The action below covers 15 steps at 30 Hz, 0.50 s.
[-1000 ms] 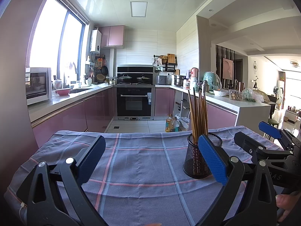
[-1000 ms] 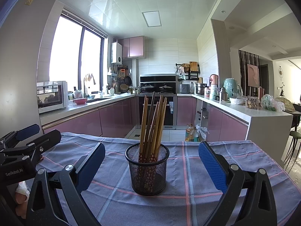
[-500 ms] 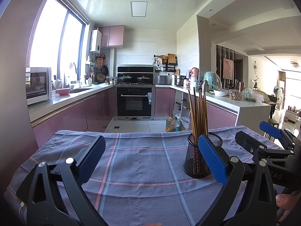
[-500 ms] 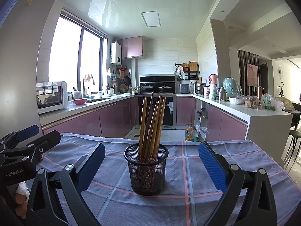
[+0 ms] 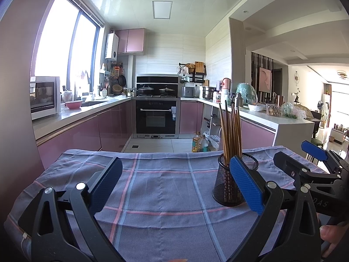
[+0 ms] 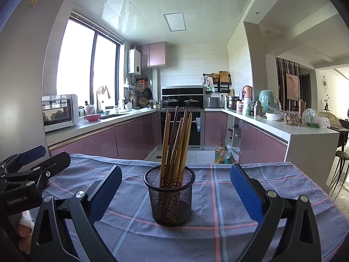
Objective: Organize utensils
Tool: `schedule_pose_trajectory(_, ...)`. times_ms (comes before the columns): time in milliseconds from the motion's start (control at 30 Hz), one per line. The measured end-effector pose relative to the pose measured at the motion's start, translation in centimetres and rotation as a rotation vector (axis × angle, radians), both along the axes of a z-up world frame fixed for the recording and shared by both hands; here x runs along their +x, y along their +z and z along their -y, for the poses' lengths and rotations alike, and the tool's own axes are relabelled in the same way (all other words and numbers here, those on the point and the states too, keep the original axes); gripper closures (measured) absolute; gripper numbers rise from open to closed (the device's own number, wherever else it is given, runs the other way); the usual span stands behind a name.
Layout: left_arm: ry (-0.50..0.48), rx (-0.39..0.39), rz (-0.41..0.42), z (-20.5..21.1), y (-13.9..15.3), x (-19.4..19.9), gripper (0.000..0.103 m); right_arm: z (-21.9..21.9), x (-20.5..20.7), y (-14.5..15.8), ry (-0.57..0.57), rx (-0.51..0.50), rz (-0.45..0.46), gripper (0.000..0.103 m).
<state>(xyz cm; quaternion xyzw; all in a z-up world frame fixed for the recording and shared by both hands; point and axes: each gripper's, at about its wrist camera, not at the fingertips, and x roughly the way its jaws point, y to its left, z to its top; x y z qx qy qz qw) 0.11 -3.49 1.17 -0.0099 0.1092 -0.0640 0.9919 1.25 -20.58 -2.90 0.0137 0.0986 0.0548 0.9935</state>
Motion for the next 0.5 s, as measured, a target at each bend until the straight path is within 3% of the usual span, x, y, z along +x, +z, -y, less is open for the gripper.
schedule_pose_trajectory(233, 0.018, 0.008, 0.002, 0.2, -0.1, 0.1, 0.006, 0.0, 0.0, -0.1, 0.001, -0.008, -0.002, 0.007)
schedule_pose_trajectory(333, 0.006, 0.003, -0.037, 0.2, -0.4, 0.7, 0.006, 0.7, 0.3, -0.4, -0.005, -0.014, -0.022, 0.007)
schedule_pose_trajectory(500, 0.024, 0.016, -0.144, -0.9, -1.6, 3.0, 0.006, 5.0, 3.4, -2.2, -0.109, -0.059, -0.209, 0.007)
